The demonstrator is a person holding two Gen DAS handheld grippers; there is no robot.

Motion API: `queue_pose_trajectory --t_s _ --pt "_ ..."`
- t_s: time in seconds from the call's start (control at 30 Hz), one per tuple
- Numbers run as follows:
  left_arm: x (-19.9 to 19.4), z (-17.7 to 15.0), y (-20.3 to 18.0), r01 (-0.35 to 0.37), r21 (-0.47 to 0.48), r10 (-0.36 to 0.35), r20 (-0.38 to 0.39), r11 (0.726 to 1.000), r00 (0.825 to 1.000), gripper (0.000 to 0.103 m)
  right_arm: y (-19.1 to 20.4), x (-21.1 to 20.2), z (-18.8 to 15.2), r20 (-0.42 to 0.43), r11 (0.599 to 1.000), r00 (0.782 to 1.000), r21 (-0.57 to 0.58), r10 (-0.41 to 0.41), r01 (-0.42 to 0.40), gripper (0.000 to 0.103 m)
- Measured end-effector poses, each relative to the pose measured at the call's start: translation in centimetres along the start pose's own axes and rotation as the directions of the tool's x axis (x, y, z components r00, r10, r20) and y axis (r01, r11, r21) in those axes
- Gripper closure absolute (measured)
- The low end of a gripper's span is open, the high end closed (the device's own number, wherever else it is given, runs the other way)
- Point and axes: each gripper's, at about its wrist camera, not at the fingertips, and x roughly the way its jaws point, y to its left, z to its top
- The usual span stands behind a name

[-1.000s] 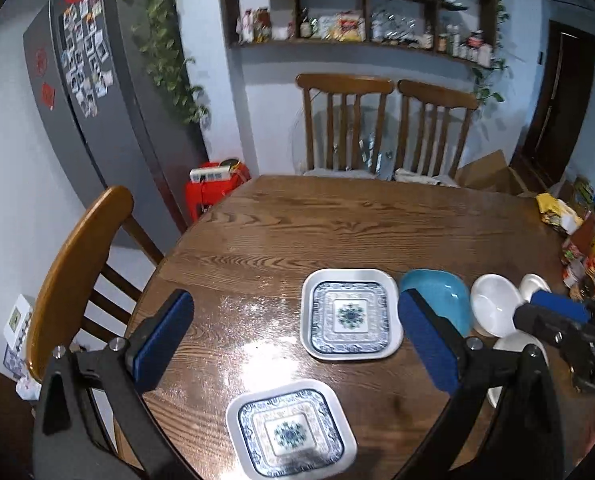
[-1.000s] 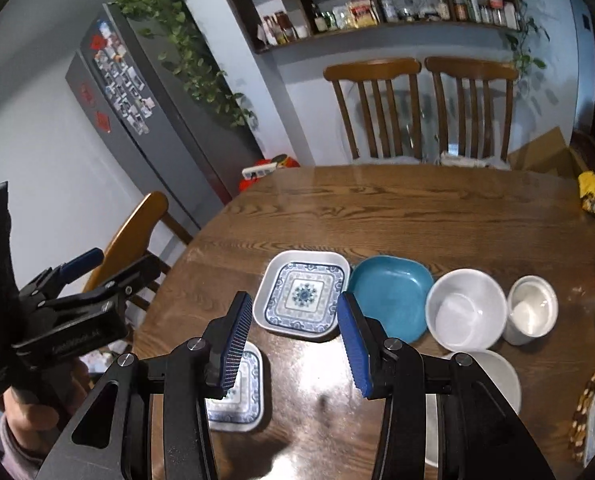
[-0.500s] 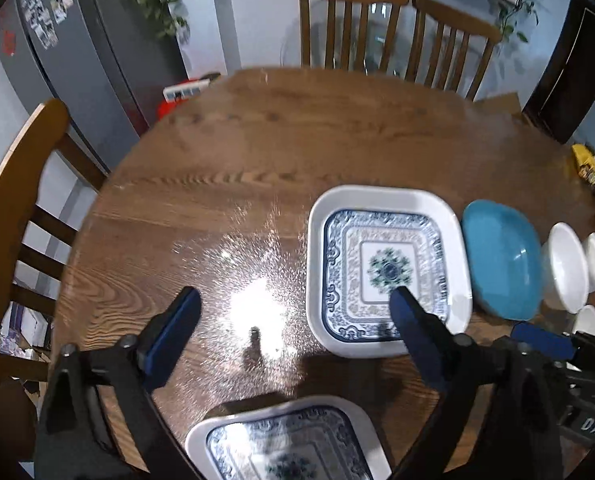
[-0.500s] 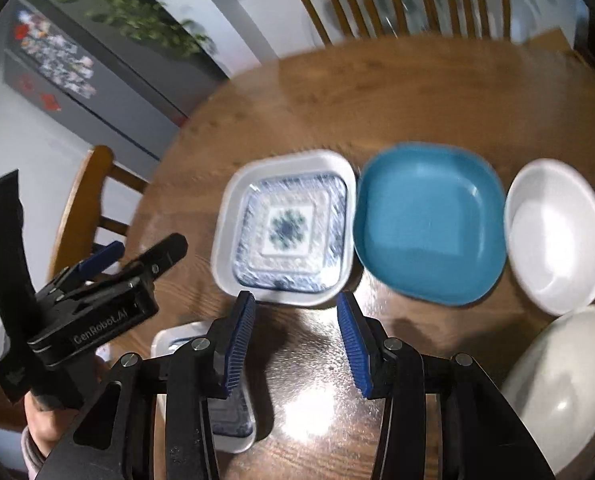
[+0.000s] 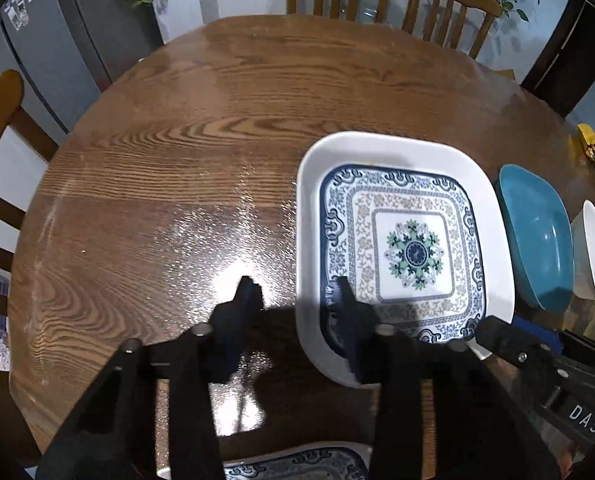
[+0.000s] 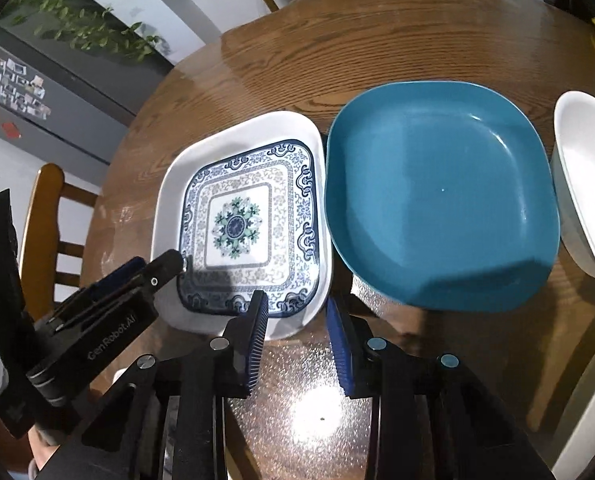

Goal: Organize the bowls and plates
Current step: 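Grasp the rim of the second patterned plate with the left gripper, then lift the second plate and carry it over the first plate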

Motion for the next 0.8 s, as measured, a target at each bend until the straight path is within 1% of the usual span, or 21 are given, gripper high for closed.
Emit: queue_pose_trajectory --t_s 0.07,0.13,0.23,0.4,0.8 --pt "-0.1 -0.1 0.0 0.006 0.009 -0.006 0.006 1.000 1.000 0.070 0.0 0.2 0.1 -0.005 1.000 1.000 -0.005 -0.008 0.008 0.073" --pt "-0.2 -0.2 -0.1 0.018 0.016 -0.018 0.006 1.000 1.000 0.078 0.0 0.3 0.2 -0.003 1.000 1.000 -0.010 -0.015 0.015 0.077" --pt "0.0 -0.1 -0.8 0.022 0.034 -0.023 0.010 0.999 1.000 0.080 0.0 0.3 0.2 0.000 0.999 1.000 -0.027 -0.027 0.027 0.080" --pt "0.3 0.1 -1.1 0.017 0.038 -0.018 0.016 0.999 1.000 0.080 -0.1 0.4 0.3 0.007 0.999 0.999 -0.031 -0.033 0.033 0.084" --pt "0.4 0.0 -1.3 0.012 0.030 -0.012 0.021 0.999 1.000 0.081 0.1 0.3 0.3 0.011 0.998 0.999 -0.041 -0.043 0.043 0.085"
